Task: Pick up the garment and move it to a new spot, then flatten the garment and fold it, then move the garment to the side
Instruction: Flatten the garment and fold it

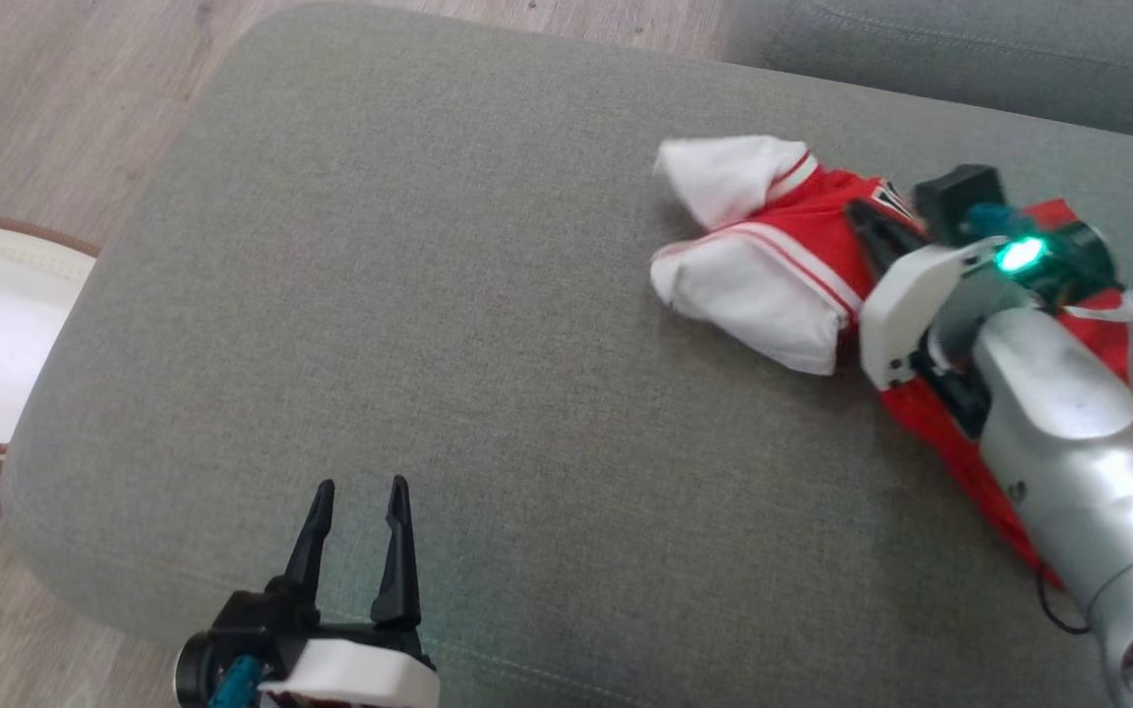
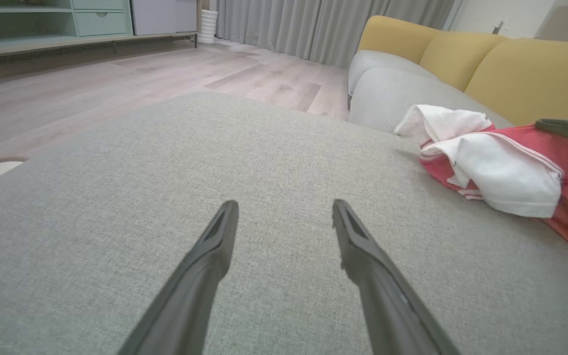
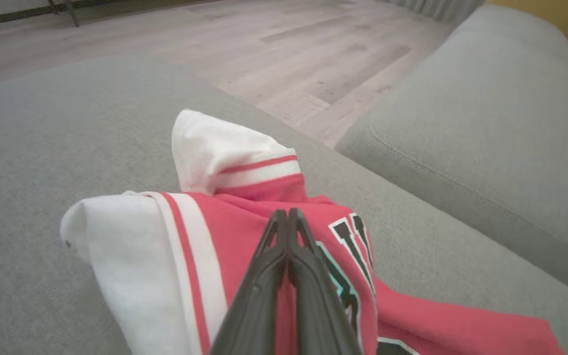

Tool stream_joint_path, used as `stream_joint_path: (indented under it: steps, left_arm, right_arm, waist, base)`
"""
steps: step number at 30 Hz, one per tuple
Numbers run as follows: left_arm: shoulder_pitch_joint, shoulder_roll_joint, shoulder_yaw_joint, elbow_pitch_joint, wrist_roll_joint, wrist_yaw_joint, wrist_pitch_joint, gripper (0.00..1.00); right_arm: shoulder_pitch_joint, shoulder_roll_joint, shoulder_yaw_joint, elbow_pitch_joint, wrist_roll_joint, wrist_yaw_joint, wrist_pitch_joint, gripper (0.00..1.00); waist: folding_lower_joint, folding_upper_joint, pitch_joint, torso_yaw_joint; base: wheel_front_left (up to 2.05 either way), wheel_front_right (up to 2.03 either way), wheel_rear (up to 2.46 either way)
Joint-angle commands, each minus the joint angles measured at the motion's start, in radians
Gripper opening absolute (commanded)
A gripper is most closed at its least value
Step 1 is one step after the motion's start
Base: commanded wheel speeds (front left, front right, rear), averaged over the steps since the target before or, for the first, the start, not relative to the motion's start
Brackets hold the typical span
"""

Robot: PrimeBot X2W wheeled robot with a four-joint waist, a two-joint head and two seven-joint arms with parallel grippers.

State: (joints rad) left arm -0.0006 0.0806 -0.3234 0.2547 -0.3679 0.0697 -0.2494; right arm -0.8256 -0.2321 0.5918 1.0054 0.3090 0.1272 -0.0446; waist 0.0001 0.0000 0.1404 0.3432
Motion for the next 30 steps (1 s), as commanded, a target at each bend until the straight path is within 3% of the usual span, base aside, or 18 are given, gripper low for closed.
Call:
stream_joint_path:
  steps: [1, 2, 3, 4, 11, 18, 22, 30]
  left_arm:
    - [-0.032, -0.007, 0.036, -0.024, 0.014, -0.004, -0.012, 1.00]
    - [-0.033, -0.008, 0.035, -0.023, 0.015, -0.005, -0.012, 1.00]
    - [-0.035, -0.009, 0.035, -0.021, 0.017, -0.007, -0.012, 1.00]
    - [-0.037, -0.010, 0.035, -0.019, 0.018, -0.009, -0.012, 1.00]
    - [-0.031, -0.014, 0.049, -0.014, 0.027, -0.011, -0.012, 1.00]
    - [-0.010, -0.014, 0.055, -0.014, 0.038, -0.017, -0.012, 1.00]
    - [0.000, -0.015, 0.054, -0.015, 0.041, -0.019, -0.012, 1.00]
    - [-0.003, -0.013, 0.050, -0.019, 0.046, -0.025, -0.012, 1.00]
  right_arm:
    - [-0.031, 0.000, -0.017, 0.000, 0.004, 0.003, 0.002, 0.00]
    - [-0.036, -0.004, -0.039, 0.019, 0.003, 0.003, 0.000, 0.10]
    - [-0.039, -0.009, -0.056, 0.040, -0.003, 0.003, -0.003, 0.40]
    - [-0.041, -0.015, -0.071, 0.061, -0.010, 0.003, -0.007, 0.98]
    - [-0.037, -0.014, -0.152, 0.143, -0.073, 0.003, -0.111, 1.00]
    - [0.044, 0.065, -0.142, 0.054, -0.059, 0.003, -0.195, 1.00]
    - [0.146, 0.097, -0.100, -0.026, -0.026, 0.003, -0.199, 1.00]
    - [0.266, 0.109, -0.058, -0.116, 0.035, 0.003, -0.104, 1.00]
  waist:
    - [-0.0001, 0.0000, 0.002, 0.001]
    - [-0.0001, 0.0000, 0.003, 0.002]
    - [-0.0001, 0.0000, 0.004, 0.004]
    - [-0.0001, 0.0000, 0.005, 0.005]
    - [-0.0001, 0.0000, -0.008, -0.009]
    - [-0.0001, 0.0000, -0.040, -0.040]
    - [-0.0001, 0.0000, -0.048, -0.048]
    - [-0.0001, 0.0000, -0.029, -0.041]
  base:
    - [0.00, 0.00, 0.00]
    - [0.00, 0.00, 0.00]
    - [0.00, 0.00, 0.00]
    - [0.00, 0.00, 0.00]
    - [0.00, 0.00, 0.00]
    - [0.00, 0.00, 0.00]
    - [0.00, 0.00, 0.00]
    - [0.00, 0.00, 0.00]
